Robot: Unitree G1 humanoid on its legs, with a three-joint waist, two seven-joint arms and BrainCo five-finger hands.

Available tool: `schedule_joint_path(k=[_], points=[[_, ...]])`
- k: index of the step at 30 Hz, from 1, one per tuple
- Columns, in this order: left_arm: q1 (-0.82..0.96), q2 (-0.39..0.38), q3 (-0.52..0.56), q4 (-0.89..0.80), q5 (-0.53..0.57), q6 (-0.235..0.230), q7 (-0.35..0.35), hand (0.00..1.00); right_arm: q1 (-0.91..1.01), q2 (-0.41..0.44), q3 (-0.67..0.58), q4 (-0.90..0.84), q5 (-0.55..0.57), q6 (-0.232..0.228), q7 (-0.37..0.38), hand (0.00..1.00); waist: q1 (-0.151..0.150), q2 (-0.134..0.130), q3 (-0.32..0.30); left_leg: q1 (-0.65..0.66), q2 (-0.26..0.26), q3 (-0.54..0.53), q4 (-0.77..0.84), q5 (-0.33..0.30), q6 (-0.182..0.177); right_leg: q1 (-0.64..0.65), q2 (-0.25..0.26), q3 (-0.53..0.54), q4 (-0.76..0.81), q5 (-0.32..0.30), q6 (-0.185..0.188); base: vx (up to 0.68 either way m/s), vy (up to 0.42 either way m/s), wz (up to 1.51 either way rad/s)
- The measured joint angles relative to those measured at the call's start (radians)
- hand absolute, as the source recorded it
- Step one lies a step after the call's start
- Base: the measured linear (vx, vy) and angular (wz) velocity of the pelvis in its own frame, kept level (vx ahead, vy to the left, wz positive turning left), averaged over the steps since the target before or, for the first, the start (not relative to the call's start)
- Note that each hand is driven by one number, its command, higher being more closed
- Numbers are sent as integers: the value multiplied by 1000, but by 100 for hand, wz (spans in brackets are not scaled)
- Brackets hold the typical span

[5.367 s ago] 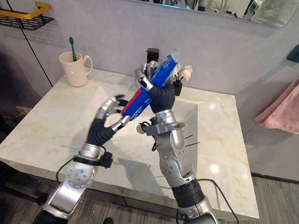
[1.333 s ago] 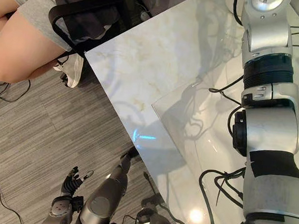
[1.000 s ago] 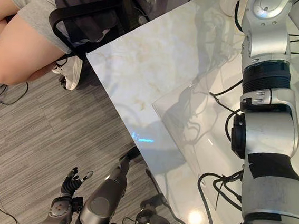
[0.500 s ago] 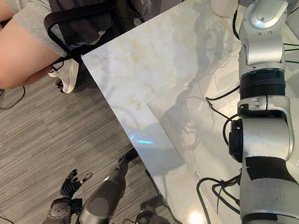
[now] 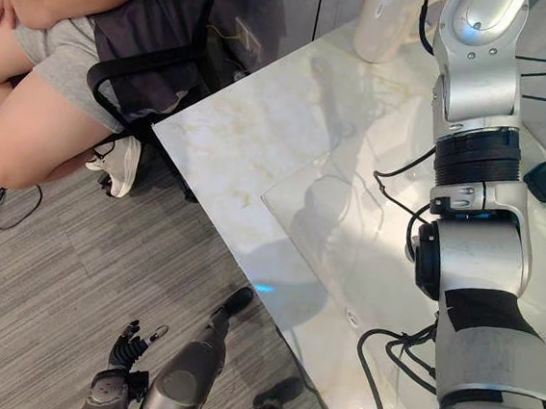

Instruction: Organize washtable

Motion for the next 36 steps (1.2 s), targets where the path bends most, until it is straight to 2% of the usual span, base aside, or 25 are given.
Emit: schedule_joint_path(k=[5, 10, 16, 18, 20, 25, 34, 36], points=[[2, 4, 0, 0, 16, 1, -1, 0, 0, 0, 3, -81, -24, -8, 0, 0, -10, -7, -11, 8, 0, 7, -2, 0, 0, 4, -3, 2, -1, 0, 1, -1, 23, -3], [12, 13, 3, 2, 22, 2, -3, 0, 0, -7, 12, -171, -36, -26, -1, 0, -47, -20, -27, 19, 2, 9, -5, 0, 0, 12, -3, 6, -2, 0, 1, -10, 21, -5], [28, 24, 11, 6, 22, 2, -19, 0, 70, -59, 17, -296, -73, -53, 1, 0, -59, -50, -67, 36, 6, 23, -15, 0, 0, 17, -6, 22, -4, 0, 1, -11, 24, -4], [39, 25, 28, 7, 23, 3, -20, 0, 85, -64, 17, -327, -78, -59, 3, 0, -77, -57, -72, 46, 7, 29, -16, 0, 0, 19, -6, 27, -3, 0, 1, -30, 33, -10], [42, 28, 30, 10, 24, 8, -21, 0, 104, -81, 17, -361, -78, -67, 2, 0, -82, -63, -77, 57, 11, 44, -21, 0, 1, 20, -8, 38, -3, 1, 1, -54, 44, -21], [60, 38, 34, 12, 25, 13, -23, 0, 156, -164, 0, -459, -112, -95, 2, 0, -111, -74, -93, 76, 22, 68, -36, 2, 3, 19, -8, 64, -3, 5, 0, -27, 35, -15], [81, 38, 43, 29, 44, 20, -26, 0, 233, -211, -7, -476, -149, -108, 3, 0, -150, -67, -134, 102, 37, 113, -37, 1, 4, 20, -7, 110, -3, 10, -6, -16, 28, -15], [81, 40, 44, 39, 44, 21, -32, 0, 300, -250, -58, -530, -172, -107, 3, 0, -160, -67, -147, 102, 39, 114, -38, 1, 4, 20, -6, 112, -2, 12, -6, -33, 35, -4]])
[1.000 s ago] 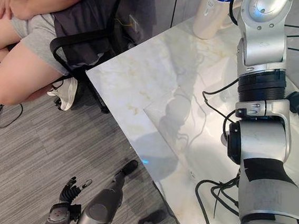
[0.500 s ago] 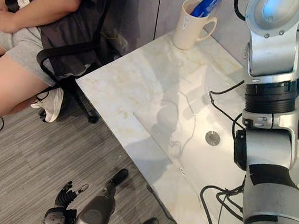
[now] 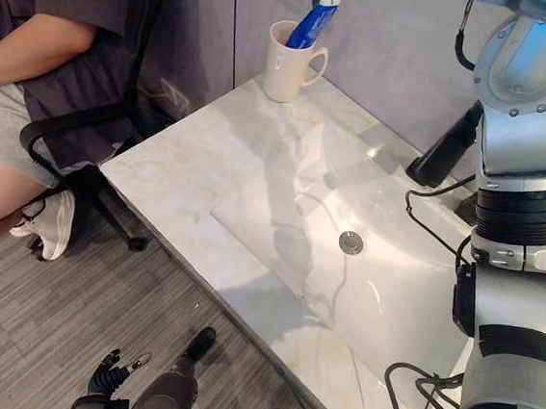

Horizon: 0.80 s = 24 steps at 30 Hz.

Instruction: Organize washtable

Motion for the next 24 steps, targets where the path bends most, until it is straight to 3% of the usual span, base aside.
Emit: schedule_joint_path(k=[5, 11, 14, 15, 18, 19, 21, 22, 23, 24], points=[[7, 1, 7, 10, 14, 0, -10, 0, 143, -67, -156, -68, -76, 7, -5, 0, -33, 2, -23, 7, 1, 11, 0, 0, 0, 1, -2, 12, 0, 9, -1, -20, 38, -7], [46, -3, 34, 26, 21, 2, -11, 0, 535, -89, -609, -87, -139, 30, -68, 0, -100, 9, -79, 36, 3, 95, -1, -11, 16, -16, -17, 95, 1, 25, 3, -21, 46, -39], [53, -12, 52, 38, 35, 2, -10, 0, 726, -28, -822, -61, -129, 54, -83, 0, -142, 29, -99, 59, 2, 137, -3, -18, 24, -20, -25, 138, 3, 33, 4, -12, 39, -42], [55, -18, 62, 38, 41, 2, -10, 0, 793, 24, -883, -57, -107, 61, -89, 0, -165, 35, -112, 62, 1, 147, -4, -20, 24, -25, -27, 149, 5, 33, 5, -17, 34, -37], [57, -28, 79, 39, 58, 2, -11, 0, 975, 216, -942, -54, -57, 82, -97, 0, -190, 45, -130, 81, 5, 177, -5, -30, 29, -34, -31, 186, 19, 26, 9, -4, 18, -36], [56, -31, 83, 39, 58, 2, -11, 0, 1011, 261, -939, -55, -53, 90, -98, 0, -193, 45, -130, 85, 5, 183, -5, -31, 29, -34, -32, 189, 21, 23, 9, 3, 4, -21], [52, -62, 118, 18, 58, 3, -10, 0, 1158, 455, -899, -55, -47, 119, -94, 0, -195, 58, -144, 94, 5, 203, -3, -33, 33, -33, -39, 190, 29, 21, 5, 6, 12, -10], [47, -76, 129, 10, 58, 2, -10, 0, 1194, 508, -883, -55, -46, 127, -90, 0, -195, 61, -146, 95, 5, 204, -3, -33, 33, -33, -41, 189, 33, 20, 3, 3, 8, 4], [35, -129, 144, -5, 58, 3, -10, 0, 1276, 665, -832, -54, -36, 157, -82, 0, -190, 71, -151, 101, 6, 205, -3, -34, 33, -30, -49, 182, 42, 11, -2, -3, 8, 5], [35, -141, 145, -13, 57, 3, -10, 0, 1292, 712, -819, -53, -21, 167, -82, 0, -190, 73, -152, 104, 5, 205, -3, -35, 35, -28, -52, 177, 46, 8, -2, 2, 10, 4]])
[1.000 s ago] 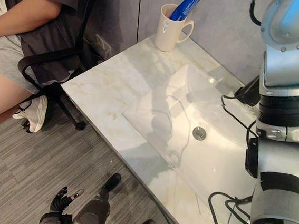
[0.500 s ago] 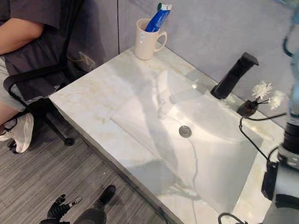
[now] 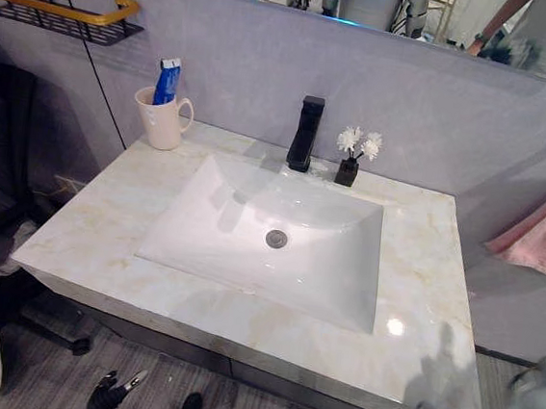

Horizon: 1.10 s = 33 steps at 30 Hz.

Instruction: Organize washtable

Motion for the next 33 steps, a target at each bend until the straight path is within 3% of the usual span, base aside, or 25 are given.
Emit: schedule_joint_path(k=[2, 4, 7, 10, 13, 17, 22, 26, 31, 33], points=[[-2, -6, -21, -22, 1, 0, 0, 0, 41, 97, 37, 57, 39, 14, -3, 0, 3, -2, 1, 16, -2, 0, 0, -4, 5, 16, -19, -36, 13, -9, 11, 0, 0, 0], [-6, -5, -35, -26, -1, 1, 1, 0, 65, 136, 79, 142, 106, 8, -4, 0, 6, -5, 3, 33, -4, 11, -1, -16, 11, 22, -29, -57, 41, -16, 14, 8, 13, -7], [-38, -4, -43, -25, -6, 9, 4, 0, 68, 150, 107, 227, 213, -54, 9, 0, 11, -11, 7, 38, -4, 24, -1, -22, 14, 21, -39, -73, 59, -15, 12, 2, 14, -6], [-70, 8, -80, -13, -33, 19, 4, 0, 61, 151, 120, 346, 339, -103, 85, 0, 27, -60, 7, 52, -6, 33, -2, -25, 9, 33, -37, -73, 59, -16, 10, 9, -4, -3], [-85, -6, -96, 3, -53, 20, 6, 0, 44, 146, 131, 382, 446, -142, 163, 0, 25, -60, 6, 60, -9, 55, -6, -36, 17, 32, -46, -73, 58, -13, 6, 5, 7, -18], [-105, -5, -98, 34, -86, 20, 20, 0, 41, 140, 129, 405, 523, -149, 238, 0, 23, -59, 6, 72, -11, 64, -7, -44, 17, 48, -48, -71, 56, -13, 6, 13, -2, -7], [-113, -5, -98, 51, -118, 20, 24, 0, 32, 125, 130, 427, 560, -152, 280, 0, 17, -59, 6, 79, -12, 75, -7, -47, 17, 48, -49, -62, 54, -12, 5, 16, -5, -6], [-116, -6, -84, 70, -119, 21, 26, 0, 0, 110, 113, 418, 572, -148, 270, 0, 3, -43, 13, 89, -8, 106, -7, -55, 20, 49, -49, -39, 51, -9, 0, 0, -1, -16], [-107, -33, -74, 70, -115, 19, 26, 0, -51, 87, -61, 319, 569, -133, 112, 0, 0, 15, 24, 106, -2, 160, -7, -65, 21, 45, -54, -16, 42, -2, -4, 50, 2, -15], [-100, -44, -69, 70, -111, 20, 28, 0, -47, 76, -128, 272, 568, -144, 58, 0, -3, 35, 29, 107, -1, 164, -6, -65, 19, 47, -53, -14, 43, 5, 13, 109, -24, -8]])
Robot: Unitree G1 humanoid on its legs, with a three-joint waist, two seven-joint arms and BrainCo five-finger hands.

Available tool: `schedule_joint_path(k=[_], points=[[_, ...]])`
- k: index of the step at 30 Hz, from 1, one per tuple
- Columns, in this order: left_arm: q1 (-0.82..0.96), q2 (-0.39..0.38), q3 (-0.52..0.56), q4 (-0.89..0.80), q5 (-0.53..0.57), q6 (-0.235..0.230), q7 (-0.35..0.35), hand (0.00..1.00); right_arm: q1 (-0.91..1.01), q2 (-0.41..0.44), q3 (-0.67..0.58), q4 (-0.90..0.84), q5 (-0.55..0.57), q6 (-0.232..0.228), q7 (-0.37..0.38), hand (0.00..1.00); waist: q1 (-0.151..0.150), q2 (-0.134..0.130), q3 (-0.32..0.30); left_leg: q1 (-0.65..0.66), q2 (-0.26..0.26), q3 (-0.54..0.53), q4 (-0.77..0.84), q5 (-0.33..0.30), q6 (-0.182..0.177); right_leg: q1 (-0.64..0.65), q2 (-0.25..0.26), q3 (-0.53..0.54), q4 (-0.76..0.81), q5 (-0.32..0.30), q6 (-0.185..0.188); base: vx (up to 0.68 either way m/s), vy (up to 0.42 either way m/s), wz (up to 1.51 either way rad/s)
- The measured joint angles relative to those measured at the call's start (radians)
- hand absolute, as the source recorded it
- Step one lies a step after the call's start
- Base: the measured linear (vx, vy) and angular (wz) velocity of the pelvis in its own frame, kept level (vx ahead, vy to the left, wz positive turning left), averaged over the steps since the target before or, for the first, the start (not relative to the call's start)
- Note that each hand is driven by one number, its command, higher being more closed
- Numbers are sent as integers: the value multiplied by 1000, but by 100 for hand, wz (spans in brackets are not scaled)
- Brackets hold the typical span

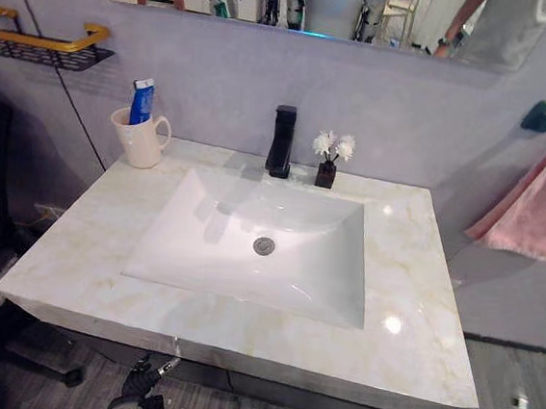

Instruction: Organize washtable

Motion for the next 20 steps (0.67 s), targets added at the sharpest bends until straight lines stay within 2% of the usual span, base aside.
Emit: schedule_joint_path(k=[4, 7, 9, 10, 12, 14, 15, 17, 20], points=[[0, -4, 34, -4, 0, 7, 21, 0, -2, -13, -79, -4, 0, -6, -38, 0, -1, -3, 3, 1, 14, 3, 6, -1, -3, 1, 8, 1, 1, -4, 6, 99, -47, -1], [0, 0, 40, -11, 0, 8, 21, 0, -2, -14, -101, 23, 2, -7, -37, 0, 0, -10, 8, 4, 13, 2, 6, -2, -4, 4, 5, 2, 3, -4, 6, 27, -13, 1], [-2, 18, 39, -9, 0, 8, 19, 0, -4, -1, -71, 240, 22, -21, 19, 0, 3, -22, 13, 21, 10, 3, 5, -5, -4, 21, 2, 2, 4, -7, 4, 0, 0, 0], [-3, 21, 39, -9, 0, 7, 19, 0, -4, 9, -56, 285, 31, -18, 34, 0, 4, -27, 15, 22, 10, 3, 5, -5, -4, 20, 1, 1, 5, -10, 3, -34, -8, -4], [-7, 28, 38, 0, 0, 7, 17, 0, 4, 83, 38, 481, 40, 20, 98, 0, -1, -30, 23, 28, 11, 7, 2, -6, -4, 20, 1, 3, 14, -14, 1, -41, -8, -6], [-12, 28, 17, 16, 0, 12, 14, 0, -9, 85, 160, 661, 43, 94, 147, 0, -11, -16, 31, 31, 5, 9, -1, -10, -6, 20, -3, 7, 15, -19, -7, -60, 13, -4], [-19, 28, -15, 32, 0, 14, 13, 0, -4, 85, 220, 707, 42, 121, 180, 0, -12, -7, 37, 31, -1, 8, -1, -10, -7, 20, -7, 8, 14, -19, -6, -41, 28, 0], [-25, 28, -49, 43, -5, 18, 13, 0, 6, 87, 294, 743, 34, 145, 223, 0, -13, 10, 39, 35, -3, 7, -1, -10, -7, 25, -7, 8, 11, -18, -5, -3, -3, 2], [-26, 37, -66, 52, -8, 19, 13, 0, 13, 88, 343, 776, -15, 173, 276, 0, -11, 5, 39, 39, 1, -7, -1, -4, -4, 40, 5, -1, -3, -16, 1, -1, -31, 12]])
